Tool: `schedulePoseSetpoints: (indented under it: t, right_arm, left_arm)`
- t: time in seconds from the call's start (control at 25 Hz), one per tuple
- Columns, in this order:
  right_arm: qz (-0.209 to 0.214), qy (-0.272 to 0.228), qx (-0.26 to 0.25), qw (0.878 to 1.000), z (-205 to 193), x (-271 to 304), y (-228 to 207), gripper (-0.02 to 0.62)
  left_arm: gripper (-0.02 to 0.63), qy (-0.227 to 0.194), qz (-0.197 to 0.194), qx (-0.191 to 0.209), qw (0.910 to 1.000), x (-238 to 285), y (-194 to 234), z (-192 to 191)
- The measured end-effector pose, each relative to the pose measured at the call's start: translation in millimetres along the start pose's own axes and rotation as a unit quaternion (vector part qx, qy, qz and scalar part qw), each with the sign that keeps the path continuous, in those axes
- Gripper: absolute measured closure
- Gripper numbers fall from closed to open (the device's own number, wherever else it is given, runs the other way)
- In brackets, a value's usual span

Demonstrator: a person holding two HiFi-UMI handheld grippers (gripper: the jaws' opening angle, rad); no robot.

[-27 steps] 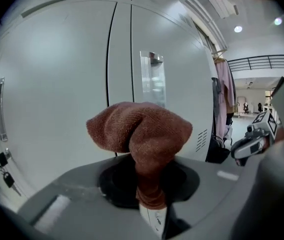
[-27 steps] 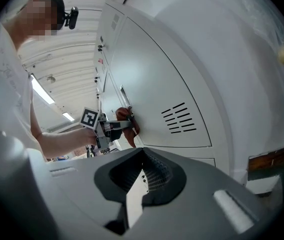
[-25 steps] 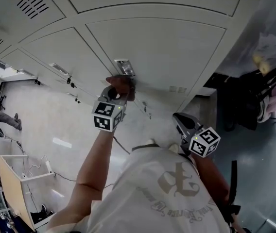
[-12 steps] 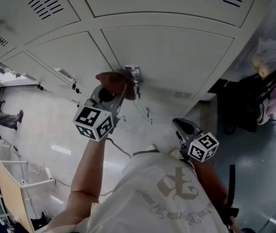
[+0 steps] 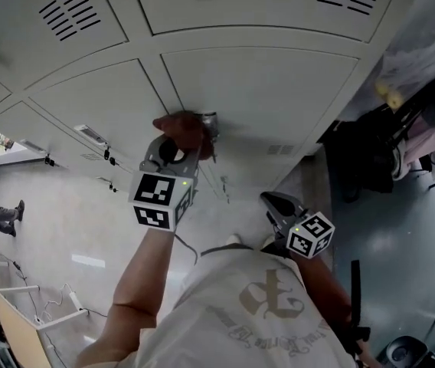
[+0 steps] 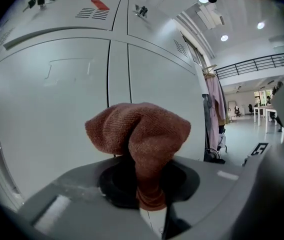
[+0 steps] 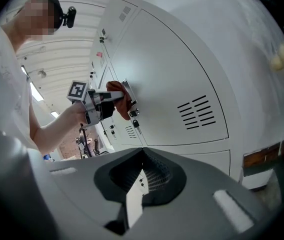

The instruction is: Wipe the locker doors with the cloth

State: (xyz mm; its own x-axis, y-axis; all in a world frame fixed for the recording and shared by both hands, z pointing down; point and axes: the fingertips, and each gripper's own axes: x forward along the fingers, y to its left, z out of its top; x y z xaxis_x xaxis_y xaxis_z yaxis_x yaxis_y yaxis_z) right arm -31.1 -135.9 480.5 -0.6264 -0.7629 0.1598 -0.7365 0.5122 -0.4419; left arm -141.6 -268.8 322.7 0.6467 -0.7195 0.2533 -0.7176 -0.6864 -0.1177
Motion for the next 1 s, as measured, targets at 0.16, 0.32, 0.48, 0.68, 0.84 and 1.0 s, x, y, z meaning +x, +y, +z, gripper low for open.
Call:
schedulePoseSetpoints:
  t: [0.16,0.32,0.48,0.68,0.84,1.0]
  right_arm:
    - [-0.021,-0.018,0.003,1.0,5,-1,-2,0.588]
    - [-0.03,-0.037,0.027,0.998,5,-6,-2,0.588]
    - [-0.024,-0.033,0.03,0.999,1,-3,-4,0.588]
    - [-0.013,-0.029,0.032,0.999,3,-5,-11,0.588]
    - [-0.006,-0.022,0.026,0.999,11,-13,-22,0.588]
    - [0.007,-0.01,0.017,1.0,20,-20,-34,0.588]
  left_arm:
    - [0.526,-0.005,-0.022,0.007,0.9997,1,-3,3]
    - [0.526,0.004,-0.045,0.015,0.9989,5,-13,4]
    - [0.528,0.009,-0.049,0.019,0.9986,7,-19,5]
    - [0.528,0.011,-0.06,0.038,0.9974,21,-41,11]
    - [0.528,0.015,-0.037,0.036,0.9985,23,-41,11]
    - [0.529,0.024,-0.037,0.029,0.9986,29,-56,10]
